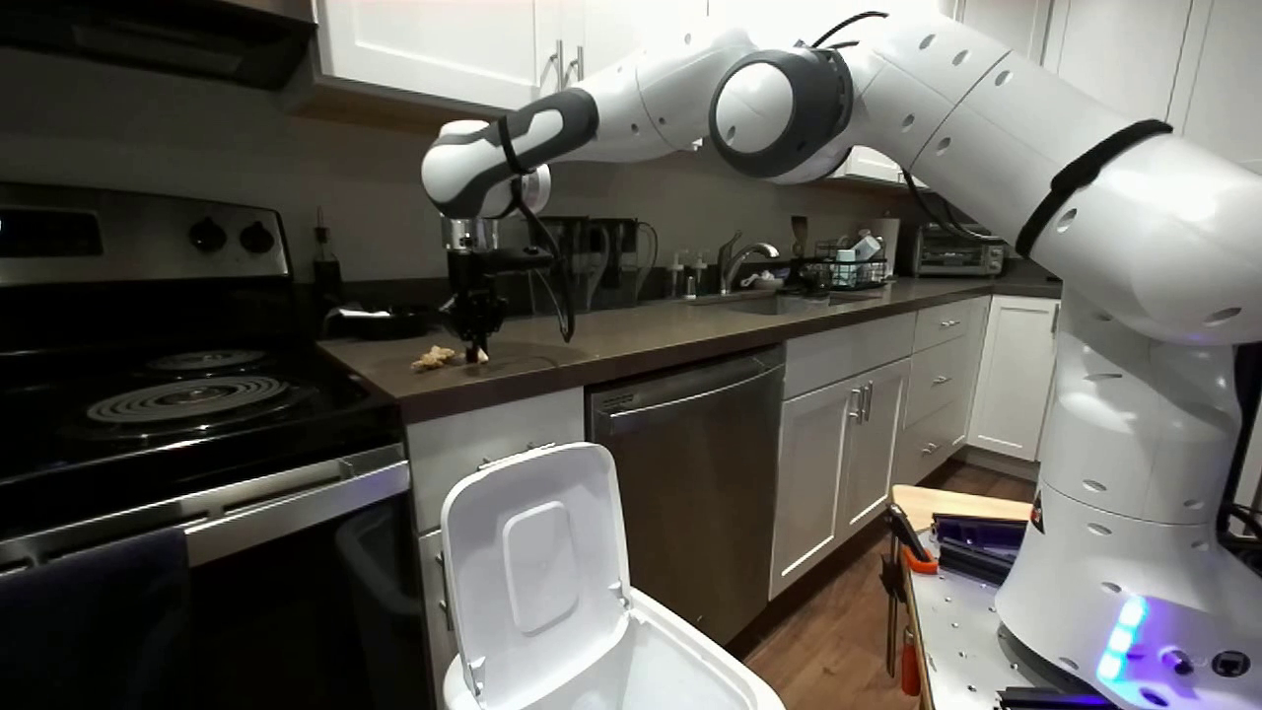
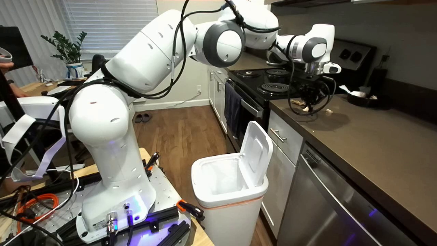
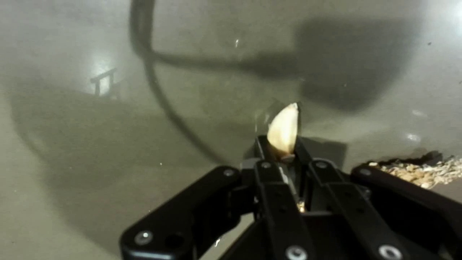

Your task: Take on object from the counter and throw it in the white bin

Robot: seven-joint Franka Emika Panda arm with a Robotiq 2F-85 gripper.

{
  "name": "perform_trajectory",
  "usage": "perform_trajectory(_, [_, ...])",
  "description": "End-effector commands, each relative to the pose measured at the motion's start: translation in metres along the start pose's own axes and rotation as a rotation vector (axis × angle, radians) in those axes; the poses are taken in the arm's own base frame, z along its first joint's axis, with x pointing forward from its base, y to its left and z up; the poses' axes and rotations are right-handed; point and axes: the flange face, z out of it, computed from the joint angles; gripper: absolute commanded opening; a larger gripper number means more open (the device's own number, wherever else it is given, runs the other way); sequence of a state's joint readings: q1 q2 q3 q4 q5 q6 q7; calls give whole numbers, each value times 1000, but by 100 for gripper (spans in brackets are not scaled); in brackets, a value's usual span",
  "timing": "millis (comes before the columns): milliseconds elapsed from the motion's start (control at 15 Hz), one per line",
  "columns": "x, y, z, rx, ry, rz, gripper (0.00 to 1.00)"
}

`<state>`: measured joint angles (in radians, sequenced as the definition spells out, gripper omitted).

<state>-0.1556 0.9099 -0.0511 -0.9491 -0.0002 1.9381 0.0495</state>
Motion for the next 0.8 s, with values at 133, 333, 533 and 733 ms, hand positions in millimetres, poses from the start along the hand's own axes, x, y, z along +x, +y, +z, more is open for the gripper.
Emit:
perform_trajectory(133, [-13,-6,-8,12,-67,1,7])
perform_trajectory(333, [-22,-17,-13,13,-105,-5,7])
perform_trajectory(533, [-37,-35,-19,3,-103,-6,7])
perform_trajectory(733, [-57,-53,-27,9,-91,-1,7])
